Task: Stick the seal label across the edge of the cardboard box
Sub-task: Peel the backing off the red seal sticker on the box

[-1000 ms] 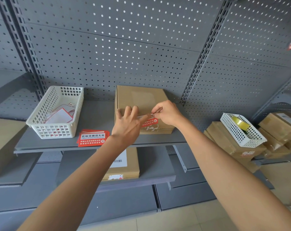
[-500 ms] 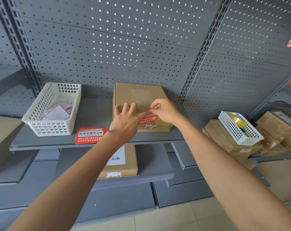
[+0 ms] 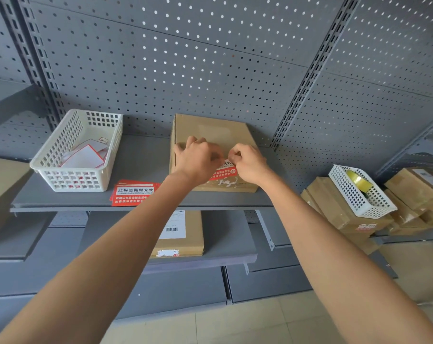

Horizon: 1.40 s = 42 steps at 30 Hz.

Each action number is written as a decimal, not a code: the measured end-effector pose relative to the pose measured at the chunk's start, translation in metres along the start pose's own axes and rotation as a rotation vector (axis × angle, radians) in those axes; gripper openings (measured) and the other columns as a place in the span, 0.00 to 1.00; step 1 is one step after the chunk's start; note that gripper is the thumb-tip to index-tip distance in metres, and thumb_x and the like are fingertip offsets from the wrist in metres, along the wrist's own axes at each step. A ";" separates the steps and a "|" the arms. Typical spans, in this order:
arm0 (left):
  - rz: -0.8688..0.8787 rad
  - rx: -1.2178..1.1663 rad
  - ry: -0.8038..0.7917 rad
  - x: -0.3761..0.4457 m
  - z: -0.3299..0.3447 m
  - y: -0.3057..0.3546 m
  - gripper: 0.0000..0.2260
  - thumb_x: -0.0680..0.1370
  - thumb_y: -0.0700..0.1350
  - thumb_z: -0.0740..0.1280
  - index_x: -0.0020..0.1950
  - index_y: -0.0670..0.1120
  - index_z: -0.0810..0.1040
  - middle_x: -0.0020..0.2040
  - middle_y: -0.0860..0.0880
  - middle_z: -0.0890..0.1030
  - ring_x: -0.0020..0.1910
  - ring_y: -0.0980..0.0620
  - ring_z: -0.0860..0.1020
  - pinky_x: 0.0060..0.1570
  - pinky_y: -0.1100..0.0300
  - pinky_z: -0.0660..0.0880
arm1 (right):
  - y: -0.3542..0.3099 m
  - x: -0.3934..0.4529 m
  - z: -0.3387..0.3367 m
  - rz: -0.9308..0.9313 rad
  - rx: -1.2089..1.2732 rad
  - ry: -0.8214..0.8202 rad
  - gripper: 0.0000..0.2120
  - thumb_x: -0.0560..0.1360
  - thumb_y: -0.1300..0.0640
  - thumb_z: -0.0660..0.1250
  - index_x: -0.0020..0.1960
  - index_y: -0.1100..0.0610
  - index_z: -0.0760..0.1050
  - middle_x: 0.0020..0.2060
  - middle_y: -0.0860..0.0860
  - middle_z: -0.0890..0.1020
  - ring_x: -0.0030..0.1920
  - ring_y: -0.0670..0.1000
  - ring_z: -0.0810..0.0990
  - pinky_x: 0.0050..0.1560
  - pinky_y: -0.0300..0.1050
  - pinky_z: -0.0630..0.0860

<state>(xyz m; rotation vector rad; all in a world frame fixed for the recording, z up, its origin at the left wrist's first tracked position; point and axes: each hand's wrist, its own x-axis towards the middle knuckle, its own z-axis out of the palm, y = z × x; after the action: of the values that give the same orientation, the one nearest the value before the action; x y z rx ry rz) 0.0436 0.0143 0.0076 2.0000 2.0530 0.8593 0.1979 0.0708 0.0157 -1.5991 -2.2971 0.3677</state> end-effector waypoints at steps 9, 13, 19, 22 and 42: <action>-0.066 -0.052 0.008 0.008 0.006 0.004 0.08 0.77 0.49 0.65 0.44 0.57 0.83 0.42 0.57 0.83 0.58 0.48 0.67 0.59 0.44 0.58 | 0.005 -0.001 0.005 0.002 0.042 0.063 0.10 0.81 0.58 0.59 0.47 0.48 0.77 0.52 0.46 0.80 0.52 0.52 0.77 0.46 0.51 0.67; -0.071 -0.035 -0.012 0.010 0.007 0.005 0.08 0.78 0.50 0.63 0.42 0.58 0.81 0.45 0.56 0.81 0.59 0.47 0.67 0.61 0.42 0.57 | 0.004 -0.003 0.004 -0.011 0.115 0.060 0.08 0.81 0.57 0.62 0.47 0.49 0.78 0.52 0.46 0.81 0.52 0.51 0.79 0.47 0.51 0.71; -0.042 -0.022 -0.008 0.009 0.010 0.003 0.10 0.79 0.49 0.62 0.45 0.57 0.82 0.47 0.53 0.79 0.59 0.45 0.67 0.61 0.41 0.56 | 0.015 -0.012 -0.003 -0.028 0.390 0.106 0.09 0.74 0.58 0.74 0.53 0.55 0.81 0.48 0.51 0.83 0.48 0.49 0.81 0.51 0.39 0.76; -0.031 -0.024 0.001 0.008 0.011 0.003 0.10 0.80 0.49 0.61 0.45 0.57 0.81 0.47 0.53 0.78 0.59 0.46 0.67 0.61 0.41 0.56 | 0.016 -0.016 -0.001 -0.054 0.307 0.110 0.04 0.73 0.57 0.75 0.48 0.55 0.83 0.47 0.50 0.81 0.46 0.48 0.79 0.47 0.36 0.71; 0.017 -0.025 -0.028 0.005 0.008 -0.001 0.07 0.81 0.50 0.62 0.46 0.58 0.78 0.51 0.52 0.78 0.63 0.45 0.67 0.65 0.40 0.55 | 0.006 -0.024 0.005 -0.004 0.334 0.163 0.07 0.74 0.50 0.72 0.51 0.50 0.79 0.48 0.46 0.83 0.50 0.46 0.81 0.54 0.51 0.78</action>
<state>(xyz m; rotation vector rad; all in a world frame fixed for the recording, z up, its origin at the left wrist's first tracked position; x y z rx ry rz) 0.0457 0.0216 0.0018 2.0078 2.0032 0.8514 0.2092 0.0502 0.0059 -1.4026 -1.9935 0.5644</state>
